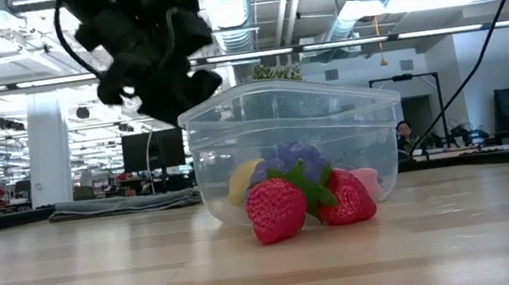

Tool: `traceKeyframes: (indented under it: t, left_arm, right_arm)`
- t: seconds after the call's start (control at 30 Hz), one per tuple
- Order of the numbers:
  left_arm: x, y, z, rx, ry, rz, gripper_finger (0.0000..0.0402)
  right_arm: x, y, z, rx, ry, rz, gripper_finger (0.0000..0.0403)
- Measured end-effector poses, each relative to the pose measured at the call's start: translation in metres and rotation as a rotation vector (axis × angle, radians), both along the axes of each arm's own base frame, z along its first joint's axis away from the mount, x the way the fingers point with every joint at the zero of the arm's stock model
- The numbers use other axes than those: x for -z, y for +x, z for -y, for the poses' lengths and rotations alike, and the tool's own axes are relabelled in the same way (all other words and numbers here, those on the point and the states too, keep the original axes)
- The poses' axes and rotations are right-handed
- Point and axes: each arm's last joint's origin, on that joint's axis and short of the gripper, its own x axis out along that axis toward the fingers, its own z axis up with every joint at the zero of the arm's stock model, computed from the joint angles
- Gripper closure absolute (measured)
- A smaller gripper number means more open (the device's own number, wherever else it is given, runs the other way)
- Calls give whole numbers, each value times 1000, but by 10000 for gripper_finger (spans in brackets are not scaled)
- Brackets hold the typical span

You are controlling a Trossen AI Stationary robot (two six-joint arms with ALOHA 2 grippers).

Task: Pick and placing Produce into tupperware
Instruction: Put the red strawberry into the transparent bin

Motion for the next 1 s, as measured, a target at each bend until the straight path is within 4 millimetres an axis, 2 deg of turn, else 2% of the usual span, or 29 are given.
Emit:
traceKeyframes:
  t: [0.3,0.57,0.77,0.83,1.0]
  left_arm:
    - [-27,-9,35,77,6,92,258]
    - [-38,-5,71,189,-1,209,258]
    - [-45,-2,88,239,-8,307,258]
    - [-43,3,92,248,-12,345,258]
    - [-22,17,97,263,-15,341,258]
  right_arm:
    - [0,0,0,0,0,0,271]
    - [0,0,0,1,0,0,271]
    - [0,0,0,1,0,0,271]
    - [0,0,0,1,0,1,271]
    - [0,0,0,1,3,2,271]
